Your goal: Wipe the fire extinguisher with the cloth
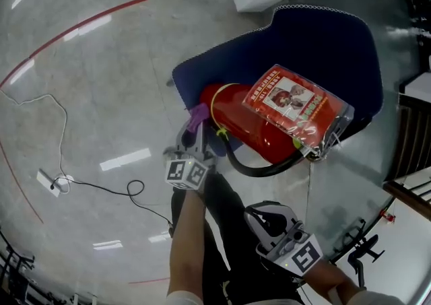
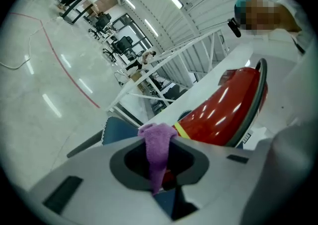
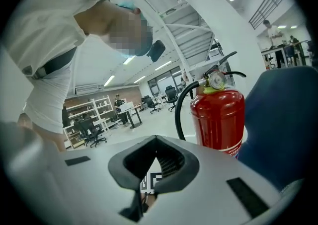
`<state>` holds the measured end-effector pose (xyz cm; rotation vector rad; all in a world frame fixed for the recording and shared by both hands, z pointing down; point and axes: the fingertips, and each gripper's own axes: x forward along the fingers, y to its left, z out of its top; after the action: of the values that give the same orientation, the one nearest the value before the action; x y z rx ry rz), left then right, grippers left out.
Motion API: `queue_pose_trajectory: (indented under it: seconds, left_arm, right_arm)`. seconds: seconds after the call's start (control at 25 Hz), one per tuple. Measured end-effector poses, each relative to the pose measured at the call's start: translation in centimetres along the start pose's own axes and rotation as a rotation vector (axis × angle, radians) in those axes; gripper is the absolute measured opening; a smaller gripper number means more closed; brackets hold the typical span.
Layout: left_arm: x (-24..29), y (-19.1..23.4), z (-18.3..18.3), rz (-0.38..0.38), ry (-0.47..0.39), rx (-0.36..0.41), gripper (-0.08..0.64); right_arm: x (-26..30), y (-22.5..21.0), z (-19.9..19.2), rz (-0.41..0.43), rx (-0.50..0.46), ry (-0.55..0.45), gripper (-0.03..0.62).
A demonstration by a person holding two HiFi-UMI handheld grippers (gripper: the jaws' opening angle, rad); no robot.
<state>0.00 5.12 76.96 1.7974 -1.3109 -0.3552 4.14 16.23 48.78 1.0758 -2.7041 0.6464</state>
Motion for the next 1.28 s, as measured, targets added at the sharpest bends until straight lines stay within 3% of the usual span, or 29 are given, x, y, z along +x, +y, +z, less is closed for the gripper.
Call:
queue_pose_trajectory:
  seconds: [0.4,0.68,1.04,1.28]
  left_arm:
    - [-1.2,-6.5,5.0,-0.133,-0.028,-0.049,0.063]
    - [-2.7,-13.9,10.1,-0.281,-0.023,0.030,0.063]
    - [-4.8,-21.2,15.6,-0.331,-0.017,0.071,0.063]
    - [-5.5,-26.2,18.4,-0.351,-0.015,0.141,0.063]
  right_arm:
    - [-0.8,-0.1,2.1,-0.043,-0.009,-0.036,0.014]
    - [-2.3,1.1,5.5,-0.059,-0.017,-0.091,0.014]
    - [-5.0,2.4,9.7,-0.077,-0.036,-0.180,0.014]
    - [-7.5,2.5,11.3,-0.112,-0.037,-0.211,0.014]
